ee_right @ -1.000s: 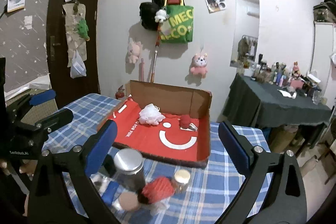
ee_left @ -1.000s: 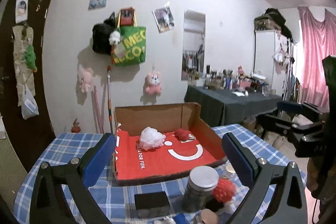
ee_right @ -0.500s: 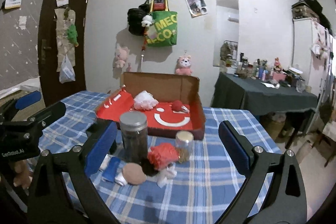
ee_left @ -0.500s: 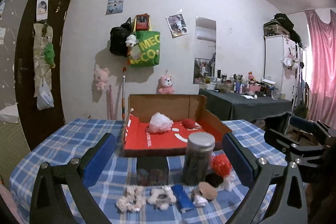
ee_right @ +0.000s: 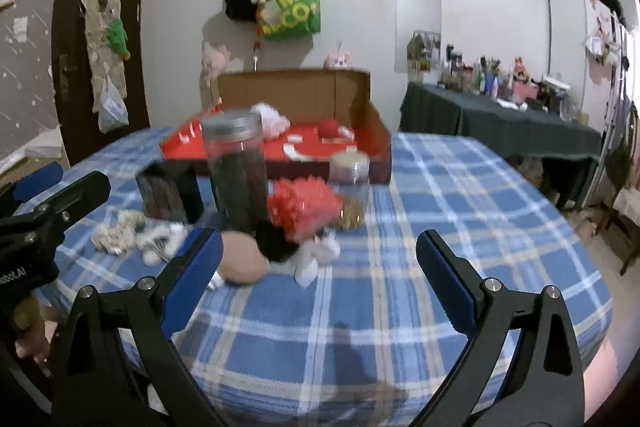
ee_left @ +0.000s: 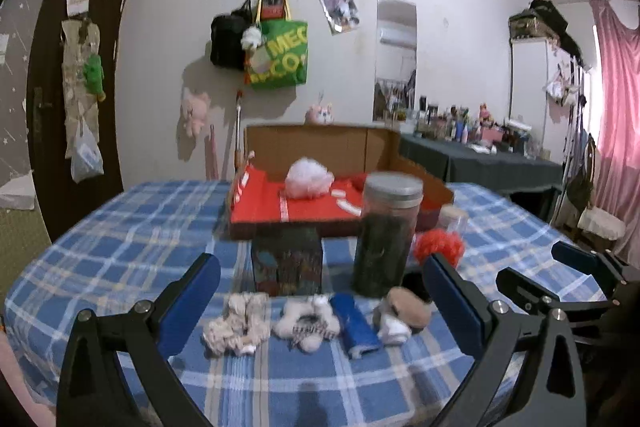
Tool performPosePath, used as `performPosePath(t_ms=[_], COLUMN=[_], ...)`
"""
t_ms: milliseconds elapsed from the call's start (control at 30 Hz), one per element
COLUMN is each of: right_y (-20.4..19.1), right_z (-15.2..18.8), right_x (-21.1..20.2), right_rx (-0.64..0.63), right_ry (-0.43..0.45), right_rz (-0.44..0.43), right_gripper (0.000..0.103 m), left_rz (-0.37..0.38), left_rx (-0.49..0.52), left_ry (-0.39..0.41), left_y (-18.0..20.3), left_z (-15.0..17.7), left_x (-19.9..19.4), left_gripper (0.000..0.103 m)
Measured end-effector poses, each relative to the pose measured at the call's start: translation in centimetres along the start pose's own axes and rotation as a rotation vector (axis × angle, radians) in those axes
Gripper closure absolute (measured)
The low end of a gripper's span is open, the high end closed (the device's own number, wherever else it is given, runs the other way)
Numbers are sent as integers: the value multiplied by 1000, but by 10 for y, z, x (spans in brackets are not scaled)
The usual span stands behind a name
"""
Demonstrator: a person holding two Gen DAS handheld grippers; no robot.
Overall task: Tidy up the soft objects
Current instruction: 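Withdraw both open tools from the box back toward the table items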
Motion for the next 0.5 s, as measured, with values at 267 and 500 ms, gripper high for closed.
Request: performPosePath(t_ms=[267,500], right_y=[-2,-10], right_z=[20,22], right_x=[26,43], right_rx=[30,49], right_ry=[-95,-142], right_rz=[-43,-100], right_gripper=[4,4], left_rz=[-13,-40], left_rx=[2,-14], left_ry=[-85,-120], left_y=[-9,-27], left_z=[20,23], left_x=[20,31], left_gripper=[0,0])
Point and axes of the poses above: each gripper's, at about its wrist camera, not at the fingertips, and x roughly the way its jaws point, y to its right, z to its underside, the point moved 1 cm from there along x, roughly the way its jaws point, and after that the axes turned 2 degrees about x, right-handed, at the moved point
